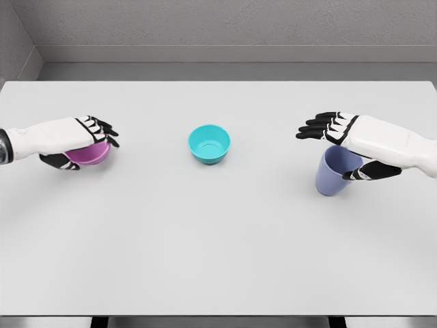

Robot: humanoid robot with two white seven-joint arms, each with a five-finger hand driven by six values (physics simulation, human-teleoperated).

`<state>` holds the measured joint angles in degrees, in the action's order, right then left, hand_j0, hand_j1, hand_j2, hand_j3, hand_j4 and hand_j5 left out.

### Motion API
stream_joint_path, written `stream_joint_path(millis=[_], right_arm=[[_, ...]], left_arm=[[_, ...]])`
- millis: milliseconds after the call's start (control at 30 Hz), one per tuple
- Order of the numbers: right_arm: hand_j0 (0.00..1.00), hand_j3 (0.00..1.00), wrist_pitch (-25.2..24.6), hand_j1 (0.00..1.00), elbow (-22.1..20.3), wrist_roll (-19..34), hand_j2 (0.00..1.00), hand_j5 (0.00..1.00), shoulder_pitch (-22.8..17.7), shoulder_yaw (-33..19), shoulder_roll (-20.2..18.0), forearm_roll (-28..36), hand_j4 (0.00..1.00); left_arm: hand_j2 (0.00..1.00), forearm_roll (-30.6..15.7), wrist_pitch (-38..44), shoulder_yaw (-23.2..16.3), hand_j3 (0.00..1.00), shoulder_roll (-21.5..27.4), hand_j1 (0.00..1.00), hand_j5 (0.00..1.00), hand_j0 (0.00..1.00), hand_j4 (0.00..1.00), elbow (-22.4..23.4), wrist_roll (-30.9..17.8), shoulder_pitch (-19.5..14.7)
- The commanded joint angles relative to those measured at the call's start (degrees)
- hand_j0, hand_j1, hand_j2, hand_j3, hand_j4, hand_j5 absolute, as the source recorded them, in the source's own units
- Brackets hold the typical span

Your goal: Stacking bowl and cup with both arms

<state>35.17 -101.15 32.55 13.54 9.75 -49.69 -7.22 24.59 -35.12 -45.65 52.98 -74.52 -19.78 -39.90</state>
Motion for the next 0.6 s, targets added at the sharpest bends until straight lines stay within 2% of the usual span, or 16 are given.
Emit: stream_joint_path(millis=[0, 367, 433, 467, 567], right_arm=[[1.0, 1.0, -0.2, 1.0, 0.0, 0.0, 1.0, 1.0, 0.0, 0.0, -0.1, 0.5, 1.0], [1.0, 1.0, -0.2, 1.0, 0.0, 0.0, 1.0, 1.0, -0.4, -0.1, -0.6, 0.5, 1.0], [1.0, 1.0, -0.2, 1.0, 0.0, 0.0, 1.0, 1.0, -0.7, -2.4, -2.3, 1.4, 1.0], [1.0, 1.0, -0.2, 1.0, -0.1, 0.1, 1.0, 1.0, -1.8, -3.1, -3.5, 5.1, 1.0], [1.0, 1.0, -0.2, 1.0, -0.1, 0.1, 1.0, 1.0, -1.8, -3.2, -6.1, 6.1, 1.0]], left_arm=[[0.77, -0.5, 0.1, 0.0, 0.77, -0.7, 0.77, 0.77, 0.77, 0.77, 0.0, 0.1, -0.1], [0.78, -0.5, 0.1, 0.0, 0.78, -4.1, 0.78, 0.78, 0.78, 0.78, -0.3, 0.1, -2.3], [0.78, -0.5, 0.1, 0.0, 0.78, -4.3, 0.78, 0.78, 0.78, 0.78, -0.4, 0.1, -2.5], [0.78, -0.5, 0.1, 0.0, 0.78, -5.0, 0.78, 0.78, 0.78, 0.78, -0.5, 0.1, -2.7], [0.78, -0.6, 0.1, 0.0, 0.78, -5.5, 0.78, 0.78, 0.78, 0.78, -0.6, 0.1, -3.1]])
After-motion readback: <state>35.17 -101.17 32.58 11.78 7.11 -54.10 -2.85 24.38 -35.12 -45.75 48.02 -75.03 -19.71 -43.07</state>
